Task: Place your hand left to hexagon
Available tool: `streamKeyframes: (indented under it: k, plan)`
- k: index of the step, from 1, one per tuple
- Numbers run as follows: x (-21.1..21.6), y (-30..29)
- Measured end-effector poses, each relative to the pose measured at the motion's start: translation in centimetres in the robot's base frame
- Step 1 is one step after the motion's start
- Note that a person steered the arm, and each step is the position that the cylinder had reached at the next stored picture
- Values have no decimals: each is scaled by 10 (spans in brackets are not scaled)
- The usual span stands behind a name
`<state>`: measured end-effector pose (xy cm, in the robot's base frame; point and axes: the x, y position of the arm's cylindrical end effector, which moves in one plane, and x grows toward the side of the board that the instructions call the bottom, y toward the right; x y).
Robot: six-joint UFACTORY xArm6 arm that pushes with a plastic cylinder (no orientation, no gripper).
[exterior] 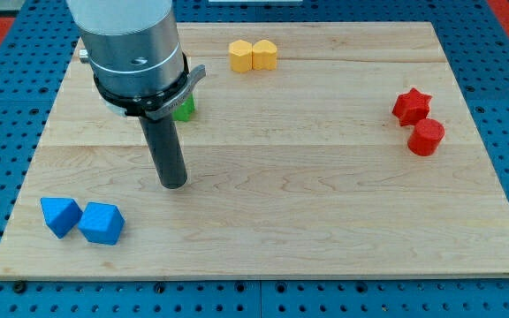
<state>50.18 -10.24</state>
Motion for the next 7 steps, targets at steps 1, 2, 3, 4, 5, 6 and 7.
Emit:
streamKeyframes:
  k: [1,2,3,4,5,6,7]
  plan:
    - [0,0]
    - [-3,6]
    - [-30,57]
    - [-47,79]
    - [-49,79]
    - [-86,90]
    - [-95,94]
